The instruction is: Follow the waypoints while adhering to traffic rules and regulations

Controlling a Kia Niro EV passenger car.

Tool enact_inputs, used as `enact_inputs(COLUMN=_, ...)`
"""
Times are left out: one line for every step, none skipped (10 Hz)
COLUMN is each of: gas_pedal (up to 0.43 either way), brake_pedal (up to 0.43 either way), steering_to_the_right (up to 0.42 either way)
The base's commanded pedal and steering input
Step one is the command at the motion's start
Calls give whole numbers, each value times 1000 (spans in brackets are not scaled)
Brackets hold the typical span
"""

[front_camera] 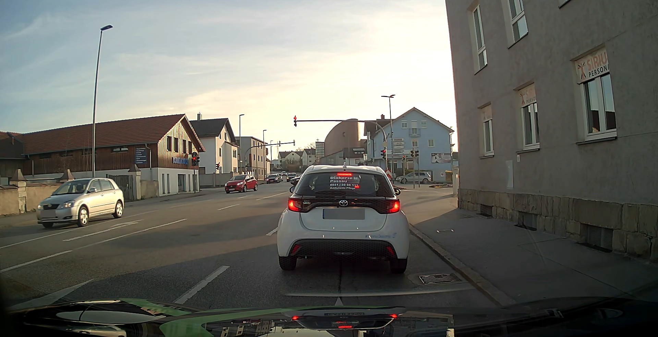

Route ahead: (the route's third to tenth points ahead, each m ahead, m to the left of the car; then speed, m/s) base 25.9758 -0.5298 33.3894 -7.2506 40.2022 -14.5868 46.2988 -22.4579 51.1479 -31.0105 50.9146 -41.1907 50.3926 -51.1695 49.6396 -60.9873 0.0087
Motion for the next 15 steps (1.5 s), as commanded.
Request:
enact_inputs(gas_pedal=0, brake_pedal=262, steering_to_the_right=-6)
enact_inputs(gas_pedal=0, brake_pedal=262, steering_to_the_right=-6)
enact_inputs(gas_pedal=0, brake_pedal=262, steering_to_the_right=-6)
enact_inputs(gas_pedal=0, brake_pedal=262, steering_to_the_right=-6)
enact_inputs(gas_pedal=0, brake_pedal=262, steering_to_the_right=-6)
enact_inputs(gas_pedal=0, brake_pedal=262, steering_to_the_right=-6)
enact_inputs(gas_pedal=0, brake_pedal=262, steering_to_the_right=-6)
enact_inputs(gas_pedal=0, brake_pedal=262, steering_to_the_right=-6)
enact_inputs(gas_pedal=0, brake_pedal=262, steering_to_the_right=-6)
enact_inputs(gas_pedal=0, brake_pedal=262, steering_to_the_right=-6)
enact_inputs(gas_pedal=0, brake_pedal=262, steering_to_the_right=-6)
enact_inputs(gas_pedal=0, brake_pedal=262, steering_to_the_right=-6)
enact_inputs(gas_pedal=0, brake_pedal=256, steering_to_the_right=-6)
enact_inputs(gas_pedal=0, brake_pedal=262, steering_to_the_right=-6)
enact_inputs(gas_pedal=0, brake_pedal=262, steering_to_the_right=-6)
